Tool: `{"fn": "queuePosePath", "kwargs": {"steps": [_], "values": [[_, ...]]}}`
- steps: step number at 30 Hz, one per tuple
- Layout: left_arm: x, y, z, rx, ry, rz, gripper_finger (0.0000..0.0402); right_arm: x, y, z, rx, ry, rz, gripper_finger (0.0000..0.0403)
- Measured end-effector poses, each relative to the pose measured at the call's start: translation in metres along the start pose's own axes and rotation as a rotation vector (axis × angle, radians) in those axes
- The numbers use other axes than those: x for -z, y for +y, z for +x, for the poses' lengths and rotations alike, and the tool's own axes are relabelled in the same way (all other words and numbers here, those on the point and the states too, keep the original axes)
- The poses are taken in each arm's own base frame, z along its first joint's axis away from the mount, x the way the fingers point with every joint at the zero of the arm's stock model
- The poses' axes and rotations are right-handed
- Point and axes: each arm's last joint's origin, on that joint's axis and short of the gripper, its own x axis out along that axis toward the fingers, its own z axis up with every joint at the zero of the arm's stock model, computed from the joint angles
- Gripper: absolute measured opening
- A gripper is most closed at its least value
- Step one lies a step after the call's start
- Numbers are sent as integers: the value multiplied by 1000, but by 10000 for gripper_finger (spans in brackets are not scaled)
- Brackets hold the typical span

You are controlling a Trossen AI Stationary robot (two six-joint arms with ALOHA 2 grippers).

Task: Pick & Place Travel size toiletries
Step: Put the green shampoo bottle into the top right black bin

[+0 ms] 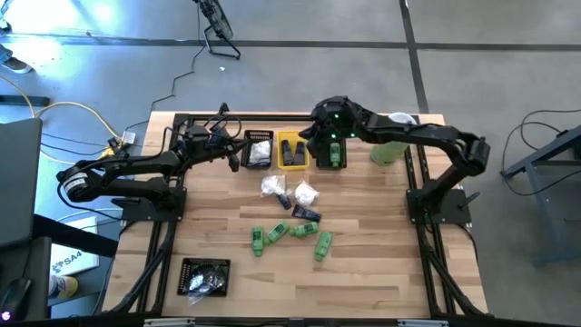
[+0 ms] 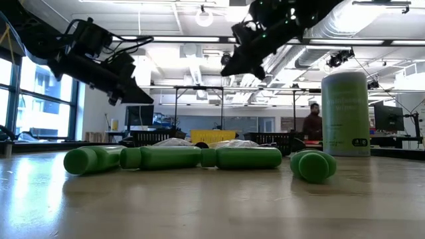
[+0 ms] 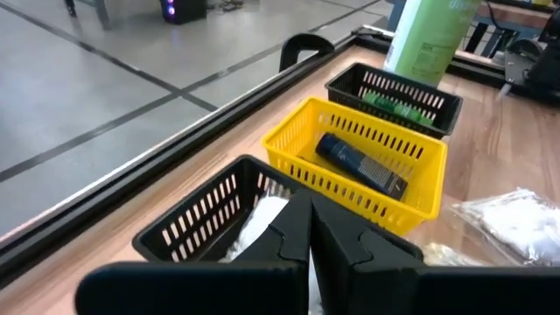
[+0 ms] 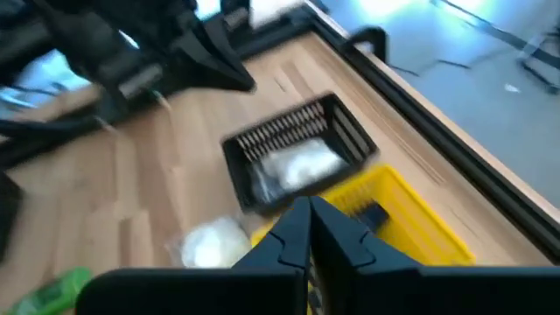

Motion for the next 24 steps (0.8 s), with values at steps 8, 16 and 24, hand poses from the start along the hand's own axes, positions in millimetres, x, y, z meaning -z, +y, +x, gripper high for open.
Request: {"fn": "queuePosePath", "kwargs": {"steps": [8, 16, 24], "values": [[3, 0, 0, -2, 28, -4, 0, 20, 33, -6, 44, 158, 0, 3], [4, 0, 0, -2, 42, -6, 0, 27, 62, -4, 2, 169, -11, 3], [4, 0, 0, -2, 43, -6, 0, 24, 57, -4, 11, 151, -69, 3]]}}
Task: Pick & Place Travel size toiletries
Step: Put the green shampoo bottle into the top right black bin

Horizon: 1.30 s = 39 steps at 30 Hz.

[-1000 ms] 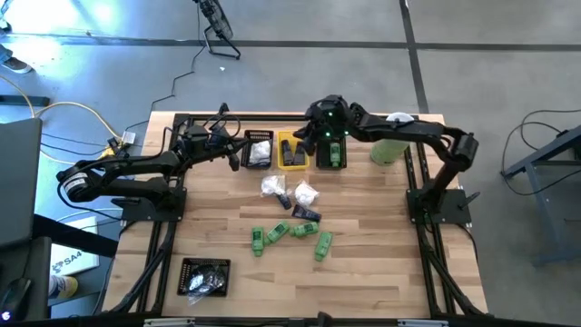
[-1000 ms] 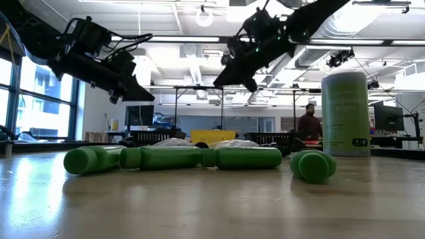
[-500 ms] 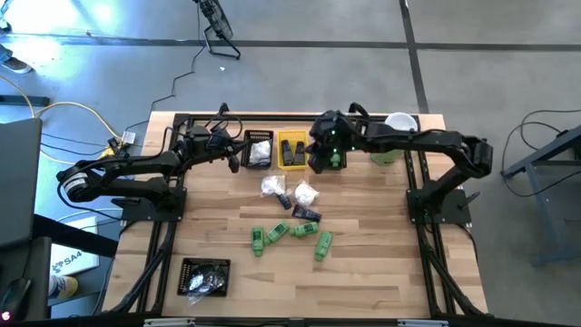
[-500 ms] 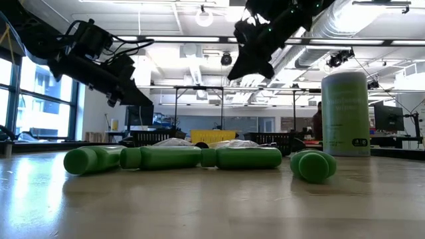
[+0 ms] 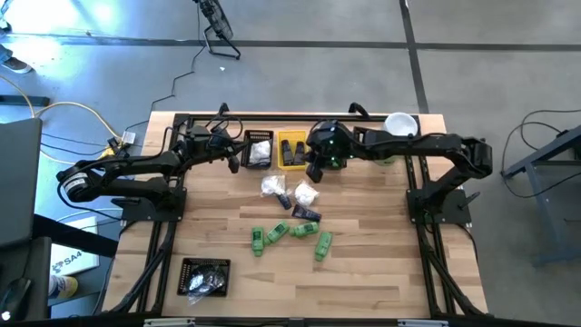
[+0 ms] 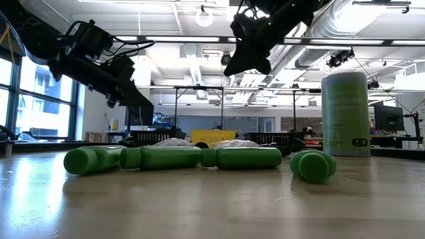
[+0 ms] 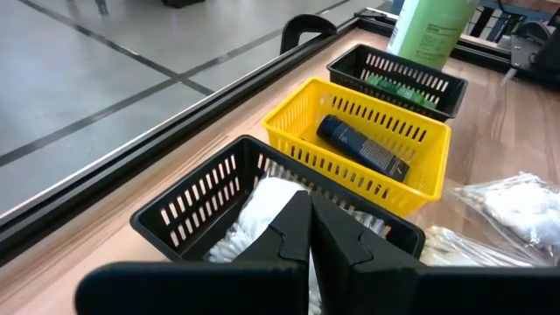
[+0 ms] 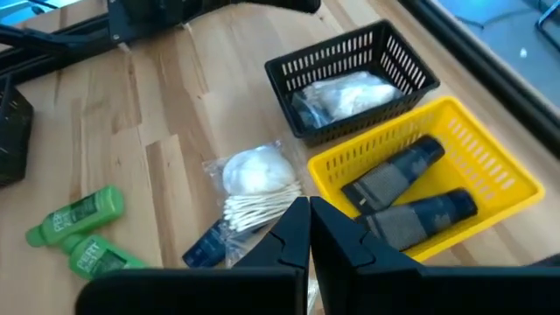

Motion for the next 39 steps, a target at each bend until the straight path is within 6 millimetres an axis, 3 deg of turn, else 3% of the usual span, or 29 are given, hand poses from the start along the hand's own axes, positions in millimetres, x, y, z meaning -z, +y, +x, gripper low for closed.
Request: {"fn": "queuePosePath", "kwargs": {"steps": [7, 12, 19, 39], "values": [[0, 0, 0, 0, 0, 0, 0, -10, -21, 0, -11, -73, -90, 3], [0, 0, 0, 0, 0, 0, 0, -22, -31, -3, -150, -171, -154, 3], [0, 0, 0, 0, 0, 0, 0, -21, -41, -5, -163, -161, -183, 3], [0, 0, 0, 0, 0, 0, 0, -11, -41, -3, -184, -69, -328, 3]]}}
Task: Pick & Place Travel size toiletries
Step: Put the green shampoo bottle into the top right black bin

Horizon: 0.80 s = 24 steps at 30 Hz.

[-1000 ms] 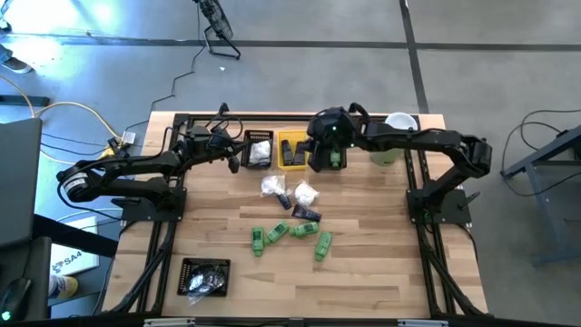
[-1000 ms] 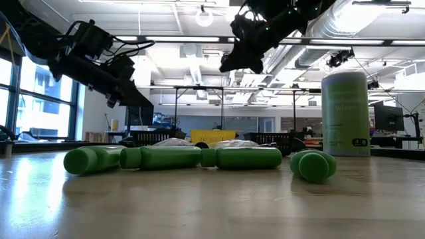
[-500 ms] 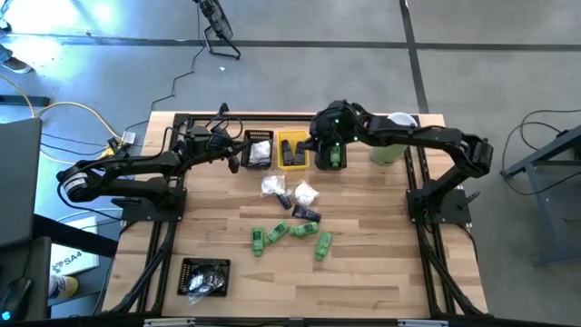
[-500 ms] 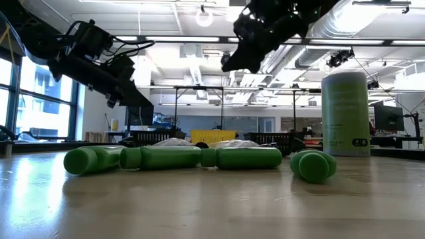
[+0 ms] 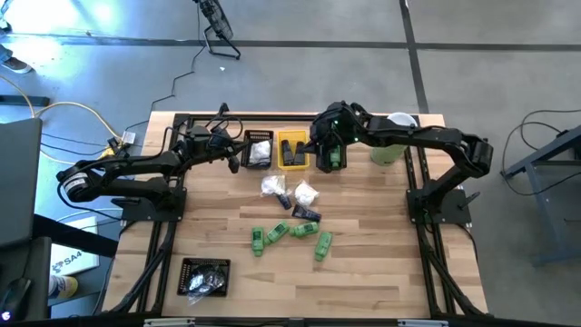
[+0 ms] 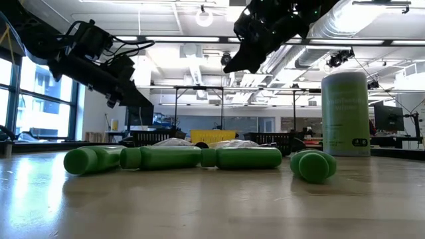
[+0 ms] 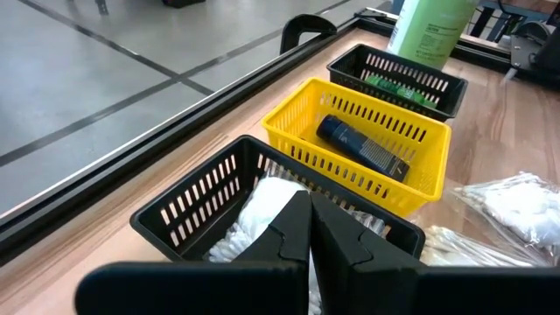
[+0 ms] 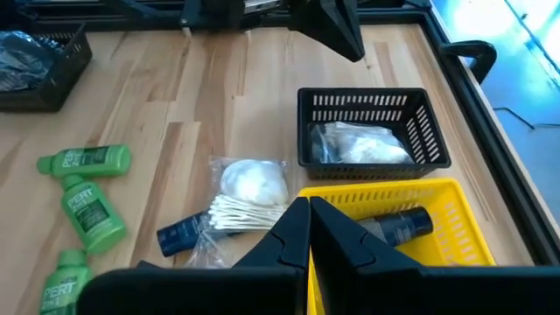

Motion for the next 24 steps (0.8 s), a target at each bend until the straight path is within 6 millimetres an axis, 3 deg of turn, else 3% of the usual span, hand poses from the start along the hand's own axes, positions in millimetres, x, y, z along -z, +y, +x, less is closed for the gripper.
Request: {"fn": "queuePosePath", "kwargs": {"steps": [9, 24], "values": [[0, 0, 0, 0, 0, 0, 0, 0, -2, -1, 7, 0, -43, 3], [0, 0, 0, 0, 0, 0, 0, 5, -26, -11, 25, -15, 26, 3]]}}
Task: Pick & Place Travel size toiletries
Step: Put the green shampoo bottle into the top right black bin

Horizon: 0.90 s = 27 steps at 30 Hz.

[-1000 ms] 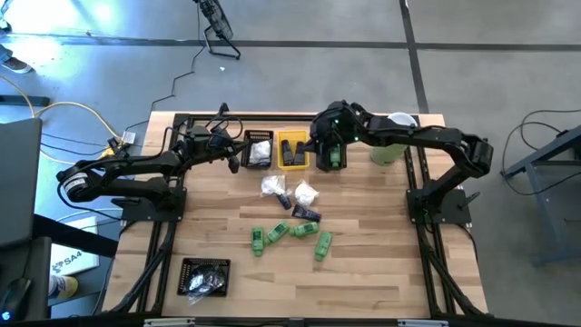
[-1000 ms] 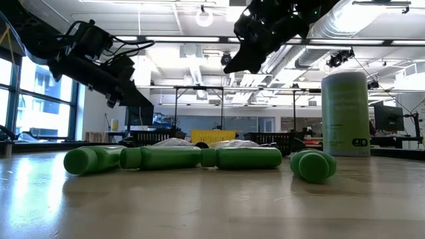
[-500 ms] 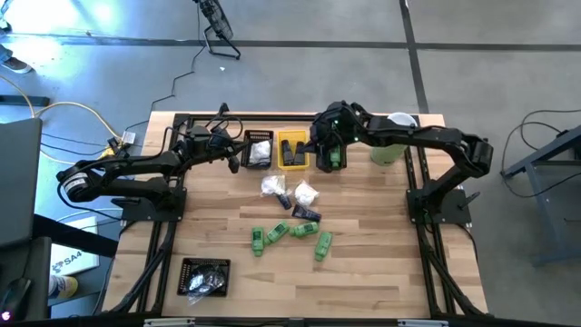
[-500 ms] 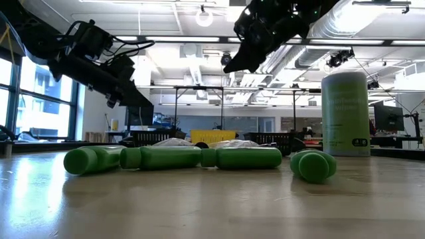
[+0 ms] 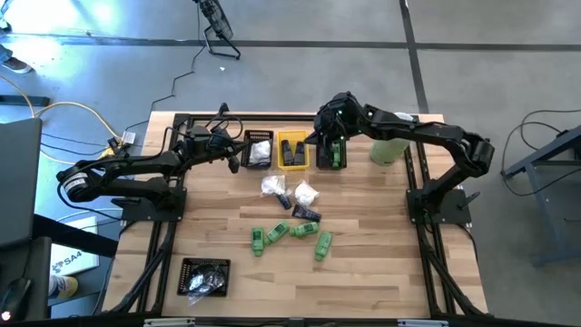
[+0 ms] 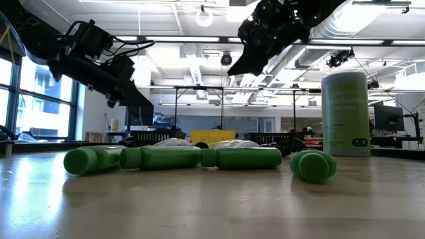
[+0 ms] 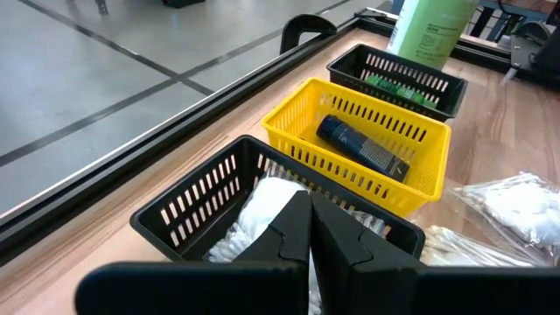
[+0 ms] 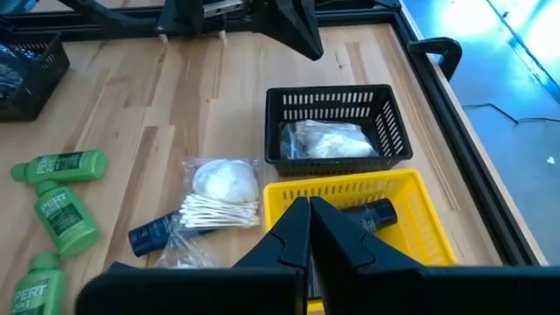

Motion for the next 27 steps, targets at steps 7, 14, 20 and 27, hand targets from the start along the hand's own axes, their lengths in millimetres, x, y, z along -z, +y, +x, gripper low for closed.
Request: {"fn": "queuePosePath", "kwargs": {"steps": [7, 14, 20, 27], "values": [[0, 0, 0, 0, 0, 0, 0, 0, 1, 0, -7, -1, 38, 3], [0, 0, 0, 0, 0, 0, 0, -1, 7, 2, -93, -2, 224, 3], [0, 0, 0, 0, 0, 0, 0, -5, 29, 10, -130, 21, 339, 3], [0, 0, 0, 0, 0, 0, 0, 2, 72, 21, 71, 156, 555, 3]]}}
